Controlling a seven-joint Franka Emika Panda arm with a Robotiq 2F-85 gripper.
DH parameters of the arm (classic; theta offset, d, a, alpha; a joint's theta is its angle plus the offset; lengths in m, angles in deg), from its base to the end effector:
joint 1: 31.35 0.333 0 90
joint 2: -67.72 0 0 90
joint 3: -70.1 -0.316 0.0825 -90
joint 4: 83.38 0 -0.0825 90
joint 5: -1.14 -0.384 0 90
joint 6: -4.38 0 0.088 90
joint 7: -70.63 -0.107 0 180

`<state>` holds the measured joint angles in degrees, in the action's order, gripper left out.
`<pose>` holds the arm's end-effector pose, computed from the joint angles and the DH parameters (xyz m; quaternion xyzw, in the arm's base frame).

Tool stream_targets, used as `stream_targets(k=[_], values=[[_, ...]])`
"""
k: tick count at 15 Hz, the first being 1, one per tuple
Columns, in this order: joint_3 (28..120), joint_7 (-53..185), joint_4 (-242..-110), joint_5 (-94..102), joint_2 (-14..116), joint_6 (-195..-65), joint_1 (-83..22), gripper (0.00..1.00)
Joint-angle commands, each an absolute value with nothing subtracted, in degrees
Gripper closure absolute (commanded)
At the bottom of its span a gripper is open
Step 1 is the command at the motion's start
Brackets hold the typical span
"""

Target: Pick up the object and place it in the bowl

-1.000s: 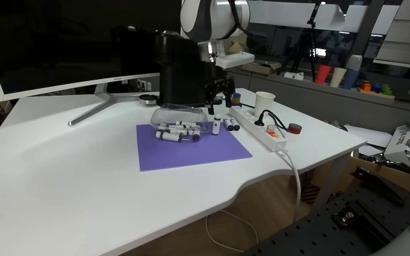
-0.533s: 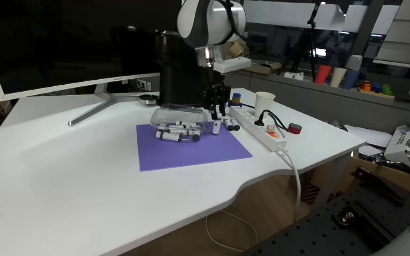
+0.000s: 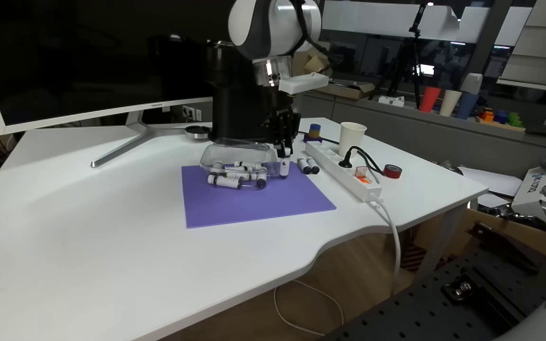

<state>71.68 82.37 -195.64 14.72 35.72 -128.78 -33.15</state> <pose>0.5936 -0.0391 0.1723 0.9784 0.1619 -0.1068 0.0720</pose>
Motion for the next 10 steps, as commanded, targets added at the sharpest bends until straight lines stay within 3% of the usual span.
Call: stream_targets(k=[1, 10], values=[[71.48, 82.12, -198.06, 16.60, 40.79, -126.94, -31.18, 0.93], [70.82, 76.67, -199.85, 19.95, 49.79, -120.74, -26.43, 0.93]])
